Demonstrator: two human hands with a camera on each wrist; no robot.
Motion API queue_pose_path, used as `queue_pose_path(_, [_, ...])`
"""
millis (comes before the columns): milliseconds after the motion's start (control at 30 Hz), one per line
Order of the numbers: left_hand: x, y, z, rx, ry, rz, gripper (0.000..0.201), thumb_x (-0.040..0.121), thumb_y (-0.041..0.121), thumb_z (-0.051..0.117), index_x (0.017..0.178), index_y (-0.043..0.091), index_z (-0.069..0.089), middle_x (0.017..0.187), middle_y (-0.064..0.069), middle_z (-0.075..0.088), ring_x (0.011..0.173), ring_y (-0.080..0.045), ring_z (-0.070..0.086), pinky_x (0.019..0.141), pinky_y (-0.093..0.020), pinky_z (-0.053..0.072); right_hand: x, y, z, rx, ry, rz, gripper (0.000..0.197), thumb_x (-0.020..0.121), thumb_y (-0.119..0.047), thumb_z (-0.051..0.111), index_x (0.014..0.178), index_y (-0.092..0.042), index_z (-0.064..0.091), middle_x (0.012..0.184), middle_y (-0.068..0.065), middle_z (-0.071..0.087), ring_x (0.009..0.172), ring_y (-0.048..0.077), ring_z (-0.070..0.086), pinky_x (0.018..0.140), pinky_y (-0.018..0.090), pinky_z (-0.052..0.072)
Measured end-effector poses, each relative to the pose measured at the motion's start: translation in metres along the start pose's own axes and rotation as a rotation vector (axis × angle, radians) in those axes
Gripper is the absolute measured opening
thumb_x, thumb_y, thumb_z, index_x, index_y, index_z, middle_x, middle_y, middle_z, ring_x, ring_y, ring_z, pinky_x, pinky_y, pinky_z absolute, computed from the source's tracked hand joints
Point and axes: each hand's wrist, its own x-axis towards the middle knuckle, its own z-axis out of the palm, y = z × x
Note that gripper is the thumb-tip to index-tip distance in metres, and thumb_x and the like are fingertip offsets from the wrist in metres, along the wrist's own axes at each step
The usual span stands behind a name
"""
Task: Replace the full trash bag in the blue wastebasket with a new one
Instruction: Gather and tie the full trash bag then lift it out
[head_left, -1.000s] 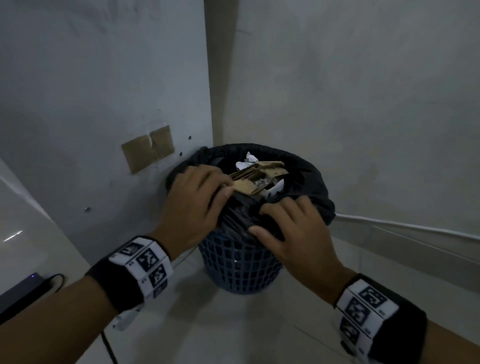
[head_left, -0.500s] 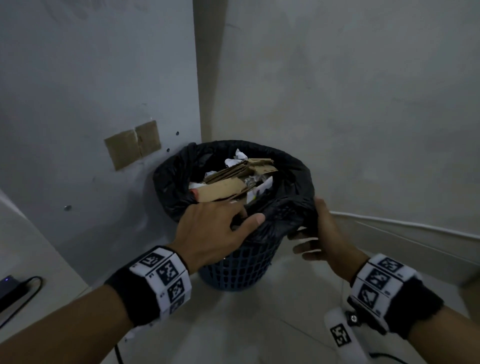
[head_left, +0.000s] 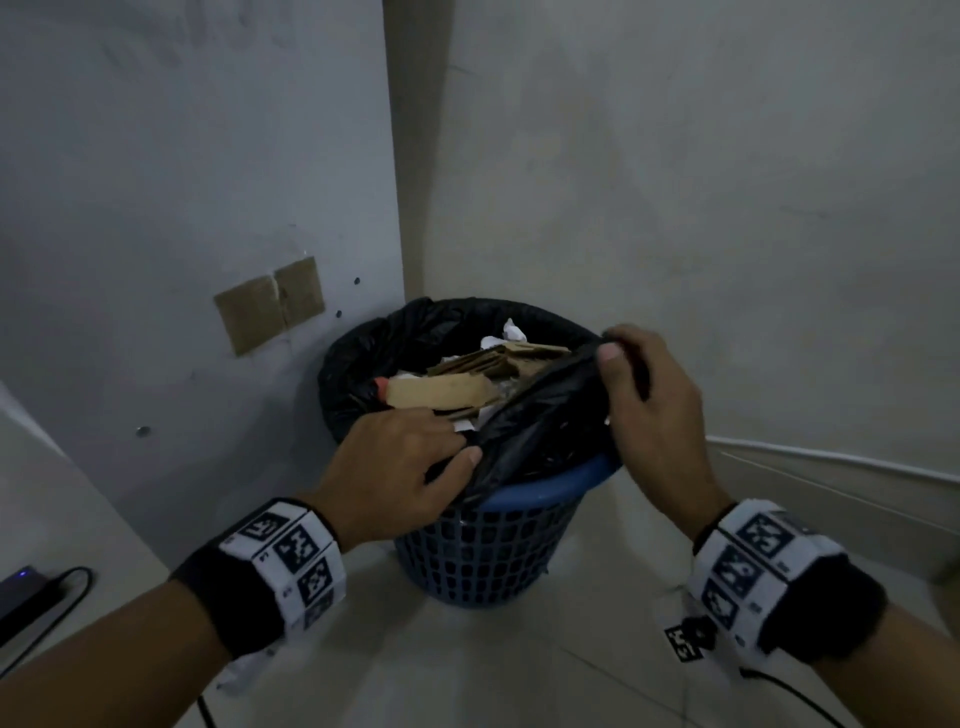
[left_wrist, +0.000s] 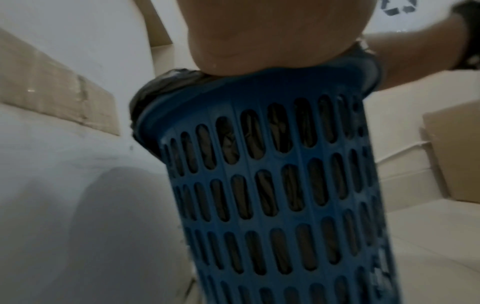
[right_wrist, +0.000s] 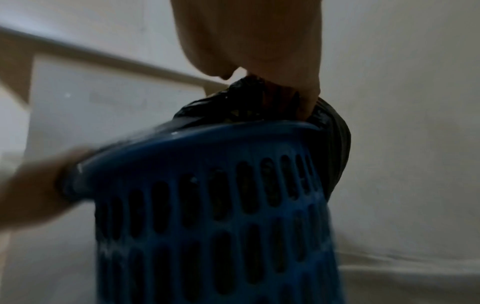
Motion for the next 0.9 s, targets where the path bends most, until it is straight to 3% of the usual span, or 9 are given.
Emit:
queue_pose_path(67, [-0.001, -0.009, -0.004, 0.018, -0.012, 0.006, 0.047, 0.097, 0.034, 0.037, 0.056, 0.016, 0.05, 0.054, 0.003, 0.05, 0.053, -0.016, 0.042, 0.05, -0.031, 0.035, -0.009, 0.013, 0.005, -0.357, -0.153, -0.198, 0.034, 0.098, -0.044, 0.039, 0.111, -0.024, 0.064, 0.104, 0.004, 0.055, 0.1, 0.02, 0.049, 0.083, 0.032, 0.04])
queue_pose_path(133, [-0.002, -0.021, -0.008, 0.058, -0.016, -0.014, 0.045, 0.097, 0.033, 0.037, 0.058, 0.017, 0.052, 0.056, 0.002, 0.052, 0.057, -0.018, 0.042, 0.056, -0.032, 0.032, -0.02, 0.021, 0.01, -0.585, -0.211, -0.26, 0.045, 0.099, -0.046, 0.029, 0.096, -0.024, 0.068, 0.095, 0.005, 0.055, 0.093, 0.026, 0.048, 0.079, 0.036, 0.035])
queue_pose_path(233, [-0.005, -0.039, -0.013, 0.121, 0.043, -0.133, 0.033, 0.094, 0.03, 0.04, 0.072, 0.015, 0.06, 0.072, 0.002, 0.059, 0.07, -0.022, 0.049, 0.066, -0.036, 0.036, -0.031, 0.015, 0.017, -0.719, -0.228, -0.294, 0.052, 0.101, -0.042, 0.02, 0.076, -0.021, 0.061, 0.076, 0.0, 0.056, 0.077, 0.027, 0.051, 0.077, 0.04, 0.035])
queue_pose_path(333, [-0.006, -0.04, -0.015, 0.114, 0.132, -0.208, 0.022, 0.092, 0.022, 0.041, 0.092, 0.014, 0.062, 0.094, -0.002, 0.062, 0.086, -0.026, 0.054, 0.074, -0.043, 0.044, -0.041, -0.001, 0.027, -0.791, -0.231, -0.273, 0.049, 0.1, -0.04, 0.024, 0.072, -0.022, 0.06, 0.071, 0.0, 0.059, 0.075, 0.028, 0.053, 0.081, 0.046, 0.038])
queue_pose_path(433, [0.0, -0.012, -0.014, 0.057, 0.15, -0.124, 0.026, 0.094, 0.02, 0.04, 0.106, 0.014, 0.063, 0.106, -0.003, 0.062, 0.097, -0.02, 0.054, 0.081, -0.038, 0.042, -0.046, -0.011, 0.028, -0.792, -0.262, -0.232, 0.045, 0.098, -0.046, 0.025, 0.092, -0.026, 0.065, 0.074, -0.001, 0.065, 0.079, 0.027, 0.058, 0.084, 0.049, 0.039])
queue_pose_path(533, [0.013, 0.024, -0.006, -0.029, 0.042, -0.07, 0.035, 0.098, 0.028, 0.038, 0.123, 0.017, 0.059, 0.124, 0.001, 0.06, 0.112, -0.014, 0.053, 0.093, -0.03, 0.04, -0.04, -0.013, 0.016, -0.597, -0.272, -0.19, 0.044, 0.098, -0.05, 0.026, 0.132, -0.032, 0.048, 0.088, -0.006, 0.068, 0.088, 0.023, 0.058, 0.083, 0.043, 0.042])
queue_pose_path(633, [0.022, 0.048, 0.008, -0.066, -0.073, -0.149, 0.042, 0.1, 0.04, 0.035, 0.136, 0.024, 0.049, 0.131, 0.006, 0.057, 0.116, -0.012, 0.054, 0.093, -0.031, 0.044, -0.031, -0.011, -0.004, -0.233, -0.121, -0.156, 0.034, 0.099, -0.038, 0.04, 0.132, -0.03, 0.046, 0.086, -0.007, 0.062, 0.081, 0.013, 0.053, 0.067, 0.032, 0.044])
queue_pose_path(767, [0.019, 0.056, 0.022, 0.044, -0.093, -0.224, 0.051, 0.096, 0.056, 0.027, 0.131, 0.028, 0.051, 0.093, 0.008, 0.071, 0.074, -0.012, 0.064, 0.051, -0.02, 0.036, -0.016, 0.009, -0.017, 0.057, 0.115, 0.249, 0.02, 0.099, -0.025, 0.047, 0.118, -0.027, 0.042, 0.07, -0.002, 0.048, 0.063, 0.009, 0.052, 0.061, 0.032, 0.044])
queue_pose_path(900, [0.015, 0.048, 0.019, 0.057, -0.04, -0.16, 0.049, 0.095, 0.06, 0.027, 0.116, 0.031, 0.059, 0.079, 0.01, 0.07, 0.063, -0.008, 0.063, 0.047, -0.022, 0.043, -0.011, 0.035, -0.025, 0.323, -0.092, 1.05, 0.045, 0.097, -0.052, 0.038, 0.133, -0.026, 0.035, 0.11, 0.013, 0.056, 0.084, 0.033, 0.061, 0.064, 0.039, 0.053])
